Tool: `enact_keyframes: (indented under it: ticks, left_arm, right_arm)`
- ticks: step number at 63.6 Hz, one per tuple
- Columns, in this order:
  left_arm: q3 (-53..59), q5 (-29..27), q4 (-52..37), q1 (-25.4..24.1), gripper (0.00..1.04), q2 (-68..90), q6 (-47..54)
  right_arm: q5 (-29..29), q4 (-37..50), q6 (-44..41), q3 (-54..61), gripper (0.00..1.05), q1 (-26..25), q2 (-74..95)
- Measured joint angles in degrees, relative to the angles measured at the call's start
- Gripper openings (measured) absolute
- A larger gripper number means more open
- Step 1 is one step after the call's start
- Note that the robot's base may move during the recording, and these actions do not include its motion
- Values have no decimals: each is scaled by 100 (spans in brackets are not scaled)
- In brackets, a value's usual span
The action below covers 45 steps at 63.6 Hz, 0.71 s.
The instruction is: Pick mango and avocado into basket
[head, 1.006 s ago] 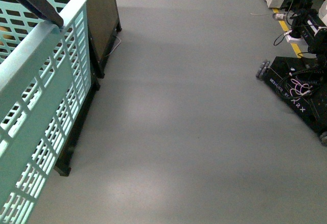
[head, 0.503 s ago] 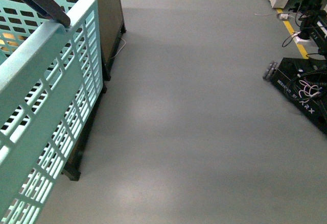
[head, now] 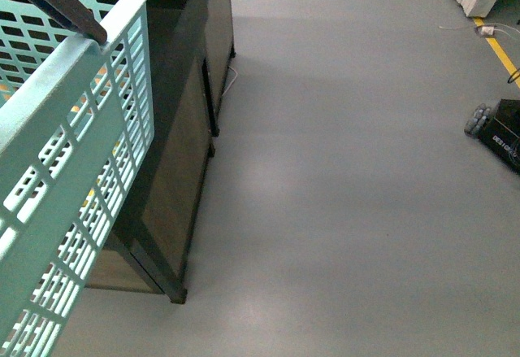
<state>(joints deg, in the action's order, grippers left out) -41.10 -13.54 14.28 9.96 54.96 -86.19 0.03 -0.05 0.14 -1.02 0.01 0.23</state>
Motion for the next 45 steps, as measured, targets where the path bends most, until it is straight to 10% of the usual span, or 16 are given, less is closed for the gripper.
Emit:
enact_keyframes:
  ticks: [45]
  left_arm:
    - [0, -2, 0, 0, 15, 0, 7]
  right_arm:
    - [9, -2, -2, 0, 96, 0, -9]
